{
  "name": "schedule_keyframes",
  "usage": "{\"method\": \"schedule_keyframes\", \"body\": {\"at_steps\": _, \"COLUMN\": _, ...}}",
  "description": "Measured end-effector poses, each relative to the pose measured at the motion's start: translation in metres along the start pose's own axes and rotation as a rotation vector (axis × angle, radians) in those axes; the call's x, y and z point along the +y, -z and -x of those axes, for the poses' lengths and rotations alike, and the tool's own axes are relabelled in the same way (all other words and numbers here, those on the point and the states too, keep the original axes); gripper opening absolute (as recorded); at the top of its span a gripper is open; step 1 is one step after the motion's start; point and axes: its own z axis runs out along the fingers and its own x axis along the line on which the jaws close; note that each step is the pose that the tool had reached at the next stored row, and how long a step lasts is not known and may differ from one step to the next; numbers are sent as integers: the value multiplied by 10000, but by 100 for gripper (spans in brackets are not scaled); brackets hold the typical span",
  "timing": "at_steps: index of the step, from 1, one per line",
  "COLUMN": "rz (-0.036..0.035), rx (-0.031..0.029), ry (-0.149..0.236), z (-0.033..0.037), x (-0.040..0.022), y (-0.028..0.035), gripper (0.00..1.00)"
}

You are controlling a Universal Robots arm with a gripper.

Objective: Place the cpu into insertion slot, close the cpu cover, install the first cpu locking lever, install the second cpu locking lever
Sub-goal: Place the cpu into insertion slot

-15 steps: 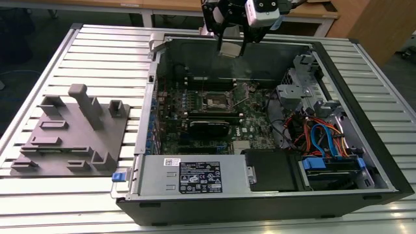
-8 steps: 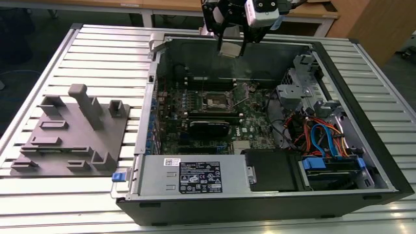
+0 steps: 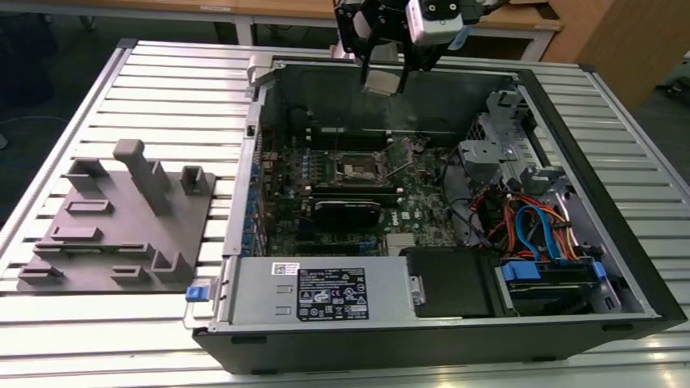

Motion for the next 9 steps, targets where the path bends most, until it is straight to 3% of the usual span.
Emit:
{"method": "schedule_keyframes", "body": {"at_steps": 4, "rz": 4, "rx": -16, "ry": -182, "z": 0, "x": 0, "y": 0, "gripper": 54}}
{"method": "schedule_keyframes", "body": {"at_steps": 9, "rz": 12, "rx": -62, "ry": -695, "z": 0, "x": 0, "y": -1, "gripper": 54}}
